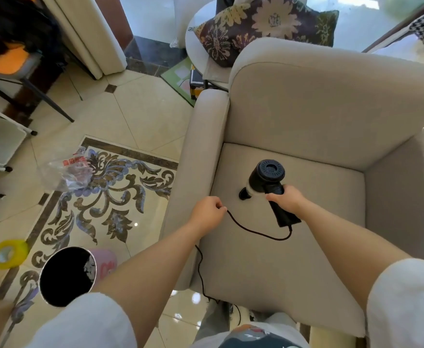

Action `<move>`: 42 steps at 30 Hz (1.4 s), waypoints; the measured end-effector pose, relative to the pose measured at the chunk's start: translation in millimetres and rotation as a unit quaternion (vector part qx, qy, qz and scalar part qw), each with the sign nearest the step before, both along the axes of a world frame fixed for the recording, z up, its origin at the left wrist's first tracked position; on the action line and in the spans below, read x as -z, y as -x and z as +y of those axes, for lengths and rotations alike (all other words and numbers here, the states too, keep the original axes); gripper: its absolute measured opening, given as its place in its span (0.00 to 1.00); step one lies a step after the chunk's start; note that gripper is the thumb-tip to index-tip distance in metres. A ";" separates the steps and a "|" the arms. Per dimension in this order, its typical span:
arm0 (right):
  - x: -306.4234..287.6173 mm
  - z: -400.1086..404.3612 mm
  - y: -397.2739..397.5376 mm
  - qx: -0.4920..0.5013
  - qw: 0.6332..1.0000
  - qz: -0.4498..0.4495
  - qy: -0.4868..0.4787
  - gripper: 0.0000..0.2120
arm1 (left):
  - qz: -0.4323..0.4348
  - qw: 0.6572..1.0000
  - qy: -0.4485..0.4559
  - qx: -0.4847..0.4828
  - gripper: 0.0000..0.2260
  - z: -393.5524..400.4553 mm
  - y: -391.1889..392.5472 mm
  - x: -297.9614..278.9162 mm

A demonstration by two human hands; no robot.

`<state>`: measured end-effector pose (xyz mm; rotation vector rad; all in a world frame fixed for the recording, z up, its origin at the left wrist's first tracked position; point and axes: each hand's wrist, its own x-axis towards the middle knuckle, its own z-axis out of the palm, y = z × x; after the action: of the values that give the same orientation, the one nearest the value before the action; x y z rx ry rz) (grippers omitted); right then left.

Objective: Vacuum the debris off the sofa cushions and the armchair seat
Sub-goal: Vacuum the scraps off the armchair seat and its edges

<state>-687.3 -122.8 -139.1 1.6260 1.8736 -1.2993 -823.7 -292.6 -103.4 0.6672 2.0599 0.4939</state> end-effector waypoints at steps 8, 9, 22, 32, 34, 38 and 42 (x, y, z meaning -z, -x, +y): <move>-25.5 -17.9 -66.4 0.131 0.991 0.008 -0.001 0.17 | -0.002 0.994 -0.017 0.103 0.07 23.8 -24.1 -25.6; -29.5 -19.0 -79.5 0.154 0.988 0.016 -0.011 0.18 | -0.004 0.992 -0.025 0.121 0.07 29.9 -31.4 -29.5; -106.9 -50.4 -265.4 0.465 0.864 0.186 -0.056 0.18 | 0.003 0.952 -0.066 0.300 0.10 94.2 -176.0 -75.0; -136.0 -126.8 -437.7 0.529 0.814 0.216 -0.101 0.15 | -0.002 0.913 -0.099 0.395 0.08 72.1 -351.0 -101.0; -138.5 -146.3 -476.6 0.539 0.805 0.222 -0.108 0.16 | -0.001 0.905 -0.104 0.413 0.11 60.4 -391.5 -107.8; -150.3 -184.5 -554.9 0.574 0.775 0.227 -0.137 0.18 | -0.015 0.881 -0.123 0.456 0.13 41.6 -476.7 -126.5; -169.0 -210.5 -617.9 0.633 0.716 0.229 -0.185 0.21 | -0.019 0.846 -0.159 0.508 0.14 32.6 -553.7 -158.3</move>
<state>-69.3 -333.3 29.9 3.3451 1.0374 -1.9701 -269.9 -260.0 54.9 1.7710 1.3012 0.1977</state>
